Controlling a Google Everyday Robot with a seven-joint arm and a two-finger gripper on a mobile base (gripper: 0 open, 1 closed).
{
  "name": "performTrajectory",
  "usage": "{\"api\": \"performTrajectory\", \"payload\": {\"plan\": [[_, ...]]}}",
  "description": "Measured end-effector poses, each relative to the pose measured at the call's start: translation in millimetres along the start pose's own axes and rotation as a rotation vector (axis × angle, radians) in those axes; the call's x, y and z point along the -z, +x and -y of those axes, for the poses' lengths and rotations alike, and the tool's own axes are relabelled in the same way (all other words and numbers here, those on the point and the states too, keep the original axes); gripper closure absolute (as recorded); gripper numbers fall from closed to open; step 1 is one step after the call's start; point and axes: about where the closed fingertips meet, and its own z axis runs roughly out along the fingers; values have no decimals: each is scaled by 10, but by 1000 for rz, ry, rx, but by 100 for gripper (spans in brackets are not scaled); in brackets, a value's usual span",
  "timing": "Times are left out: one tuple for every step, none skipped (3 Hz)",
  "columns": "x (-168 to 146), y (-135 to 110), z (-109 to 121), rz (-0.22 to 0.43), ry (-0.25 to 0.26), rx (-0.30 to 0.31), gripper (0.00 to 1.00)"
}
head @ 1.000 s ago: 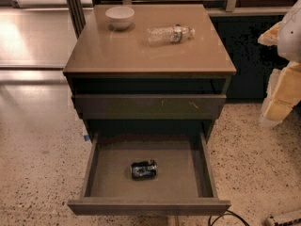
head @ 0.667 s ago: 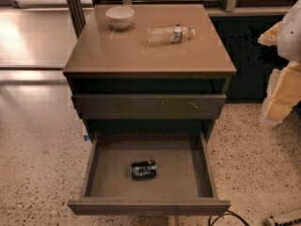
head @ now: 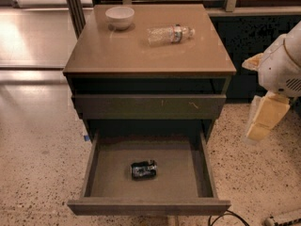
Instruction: Pick pepsi can from middle drawer and place on counter
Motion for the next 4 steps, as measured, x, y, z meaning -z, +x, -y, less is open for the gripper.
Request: {"api": "performTrajectory", "payload": {"plan": [[-575, 43, -93, 39, -30, 7, 0], [-1125, 86, -179, 58, -53, 21, 0], [-1517, 201, -276, 38, -76, 4, 0], [-1518, 201, -276, 38, -76, 4, 0]]}}
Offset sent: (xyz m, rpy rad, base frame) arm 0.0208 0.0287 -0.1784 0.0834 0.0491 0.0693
